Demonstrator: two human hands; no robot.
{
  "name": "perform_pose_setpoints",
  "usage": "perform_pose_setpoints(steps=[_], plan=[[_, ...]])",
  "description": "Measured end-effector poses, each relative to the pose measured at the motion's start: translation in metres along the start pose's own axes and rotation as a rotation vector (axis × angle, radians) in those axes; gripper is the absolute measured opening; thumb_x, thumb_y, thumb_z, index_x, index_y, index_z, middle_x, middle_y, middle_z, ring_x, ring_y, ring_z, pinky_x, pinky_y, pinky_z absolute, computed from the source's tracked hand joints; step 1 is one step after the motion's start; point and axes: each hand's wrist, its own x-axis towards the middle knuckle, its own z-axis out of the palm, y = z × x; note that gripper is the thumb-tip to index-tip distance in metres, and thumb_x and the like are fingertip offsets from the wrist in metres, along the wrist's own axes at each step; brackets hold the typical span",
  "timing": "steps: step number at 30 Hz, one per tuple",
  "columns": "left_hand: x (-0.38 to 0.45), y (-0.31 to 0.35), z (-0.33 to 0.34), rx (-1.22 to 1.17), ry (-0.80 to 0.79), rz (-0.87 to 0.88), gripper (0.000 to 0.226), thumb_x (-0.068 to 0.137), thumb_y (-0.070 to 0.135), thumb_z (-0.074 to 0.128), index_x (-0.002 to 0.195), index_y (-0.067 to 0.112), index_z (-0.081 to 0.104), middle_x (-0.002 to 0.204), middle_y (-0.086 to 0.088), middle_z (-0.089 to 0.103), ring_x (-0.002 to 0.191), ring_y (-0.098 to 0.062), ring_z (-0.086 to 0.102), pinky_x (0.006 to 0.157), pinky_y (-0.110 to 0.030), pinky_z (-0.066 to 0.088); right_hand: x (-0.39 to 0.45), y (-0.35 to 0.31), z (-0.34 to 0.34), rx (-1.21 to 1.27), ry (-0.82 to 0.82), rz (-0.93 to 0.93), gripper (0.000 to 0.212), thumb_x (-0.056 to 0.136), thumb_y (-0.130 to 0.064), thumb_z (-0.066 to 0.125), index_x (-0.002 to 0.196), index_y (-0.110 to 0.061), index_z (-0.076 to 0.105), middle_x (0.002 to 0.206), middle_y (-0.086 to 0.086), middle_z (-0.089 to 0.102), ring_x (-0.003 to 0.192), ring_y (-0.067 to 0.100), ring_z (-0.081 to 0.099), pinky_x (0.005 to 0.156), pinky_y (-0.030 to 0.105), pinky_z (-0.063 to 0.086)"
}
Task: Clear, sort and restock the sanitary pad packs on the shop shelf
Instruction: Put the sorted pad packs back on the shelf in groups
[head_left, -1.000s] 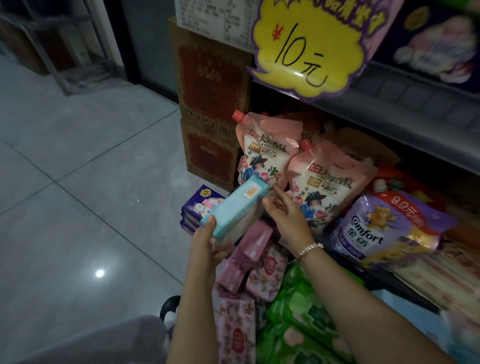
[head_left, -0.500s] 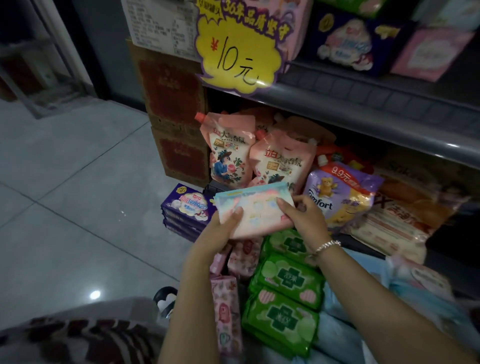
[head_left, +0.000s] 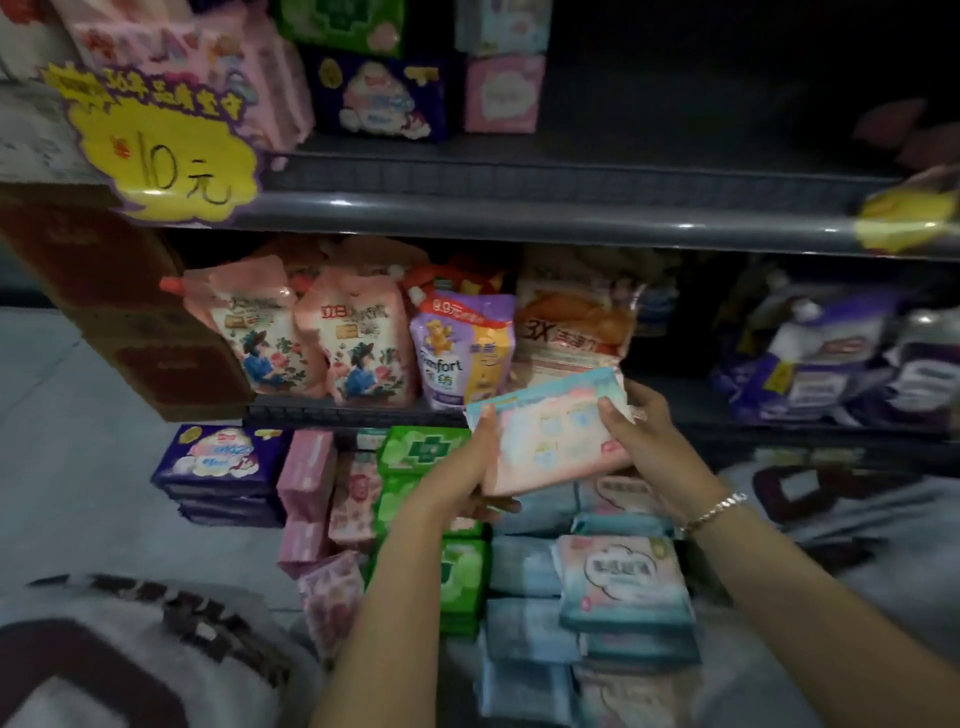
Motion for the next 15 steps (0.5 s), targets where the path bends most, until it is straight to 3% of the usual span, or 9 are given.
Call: perform_pose_setpoints(steps=[3, 6, 9, 11, 13, 15], plan=[[0.004, 0.000, 0.042, 0.062, -0.030, -0.061, 0.075, 0.089, 0.073, 0.014, 0.118, 0.022, 0.060, 0.094, -0.006, 0.066, 0.070, -0.016, 0.068, 0.056, -0.028, 0.057, -0.013, 0.014, -0.045, -0.076, 0.061, 0.017, 0.039, 0.099, -0.040, 0.045, 0.133, -0.020, 0.042, 0.109, -0.001, 0.063, 0.081, 0.011, 0.062, 0.073, 0.026, 0.053], [0.011, 0.003, 0.074, 0.100, -0.039, -0.119, 0.091, 0.081, 0.081, 0.013, 0.132, 0.019, 0.054, 0.111, -0.011, 0.062, 0.097, -0.024, 0.061, 0.083, -0.041, 0.056, -0.022, 0.023, -0.074, -0.086, 0.132, 0.058, 0.032, 0.101, -0.046, 0.034, 0.126, -0.028, 0.043, 0.099, -0.004, 0.062, 0.078, 0.013, 0.061, 0.064, 0.022, 0.052], [0.017, 0.007, 0.092, 0.122, 0.012, -0.103, 0.088, 0.086, 0.076, 0.015, 0.139, 0.014, 0.048, 0.136, -0.014, 0.052, 0.126, -0.029, 0.048, 0.103, -0.042, 0.042, -0.020, 0.025, -0.095, -0.107, 0.167, 0.100, 0.047, 0.079, -0.079, 0.039, 0.110, -0.046, 0.054, 0.120, 0.007, 0.057, 0.100, 0.022, 0.062, 0.073, 0.035, 0.058], [0.019, 0.006, 0.098, 0.110, 0.024, -0.096, 0.084, 0.088, 0.074, 0.018, 0.138, 0.014, 0.049, 0.141, -0.016, 0.049, 0.131, -0.031, 0.044, 0.092, -0.039, 0.045, -0.017, 0.033, -0.107, -0.101, 0.169, 0.139, 0.055, 0.067, -0.087, 0.041, 0.103, -0.050, 0.059, 0.127, 0.008, 0.054, 0.107, 0.027, 0.061, 0.078, 0.043, 0.059], [0.021, 0.003, 0.100, -0.020, 0.012, -0.108, 0.079, 0.088, 0.073, 0.024, 0.132, 0.014, 0.054, 0.133, -0.015, 0.056, 0.124, -0.031, 0.053, 0.077, -0.037, 0.048, -0.024, 0.032, -0.107, -0.033, 0.167, 0.133, 0.042, 0.088, -0.070, 0.040, 0.106, -0.038, 0.061, 0.123, 0.006, 0.059, 0.104, 0.024, 0.064, 0.078, 0.040, 0.059], [0.026, 0.001, 0.102, -0.134, 0.012, -0.084, 0.071, 0.089, 0.070, 0.030, 0.129, 0.018, 0.055, 0.124, -0.013, 0.061, 0.108, -0.027, 0.062, 0.072, -0.036, 0.054, -0.026, 0.036, -0.106, 0.084, 0.154, 0.118, 0.034, 0.099, -0.053, 0.037, 0.105, -0.029, 0.060, 0.113, 0.003, 0.066, 0.098, 0.017, 0.065, 0.078, 0.035, 0.056]])
